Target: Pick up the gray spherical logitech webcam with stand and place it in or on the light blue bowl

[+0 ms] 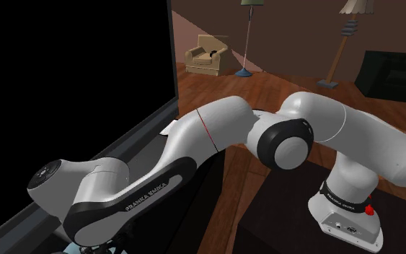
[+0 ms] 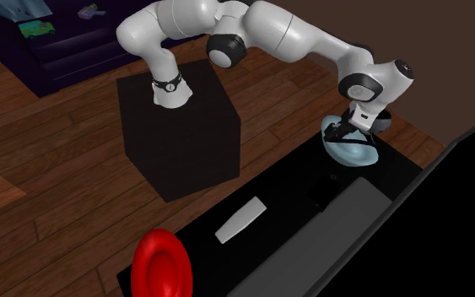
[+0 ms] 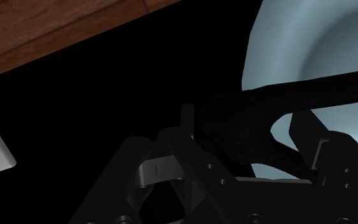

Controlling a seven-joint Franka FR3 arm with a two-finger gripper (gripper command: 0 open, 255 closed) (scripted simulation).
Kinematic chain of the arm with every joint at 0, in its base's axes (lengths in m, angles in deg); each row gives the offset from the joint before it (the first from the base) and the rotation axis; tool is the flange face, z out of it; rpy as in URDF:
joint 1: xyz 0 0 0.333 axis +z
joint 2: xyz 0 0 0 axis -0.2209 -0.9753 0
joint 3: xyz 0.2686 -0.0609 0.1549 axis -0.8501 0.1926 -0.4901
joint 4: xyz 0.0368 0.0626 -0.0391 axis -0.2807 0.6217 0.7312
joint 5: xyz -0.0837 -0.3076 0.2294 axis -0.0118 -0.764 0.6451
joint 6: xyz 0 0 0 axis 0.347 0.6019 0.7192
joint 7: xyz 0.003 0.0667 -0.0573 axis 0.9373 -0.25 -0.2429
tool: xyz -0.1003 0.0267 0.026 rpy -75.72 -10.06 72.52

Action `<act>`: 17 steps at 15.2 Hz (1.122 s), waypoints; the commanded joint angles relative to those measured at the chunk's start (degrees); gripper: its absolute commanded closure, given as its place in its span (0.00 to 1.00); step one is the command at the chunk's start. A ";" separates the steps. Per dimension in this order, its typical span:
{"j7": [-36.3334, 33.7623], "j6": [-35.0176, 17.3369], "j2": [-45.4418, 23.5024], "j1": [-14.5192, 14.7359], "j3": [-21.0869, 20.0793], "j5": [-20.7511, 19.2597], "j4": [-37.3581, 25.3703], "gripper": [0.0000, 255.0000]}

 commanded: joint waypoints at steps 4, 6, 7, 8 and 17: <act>-0.03 -0.14 -0.18 0.02 0.04 -0.02 -0.15 1.00; -0.03 -0.14 -0.18 0.02 0.04 -0.02 -0.15 1.00; -0.03 -0.15 -0.18 0.02 0.04 -0.02 -0.15 0.00; -0.03 -0.13 -0.20 0.03 0.04 -0.02 -0.19 0.00; 1.39 8.95 -2.46 2.12 0.24 0.50 -12.03 0.00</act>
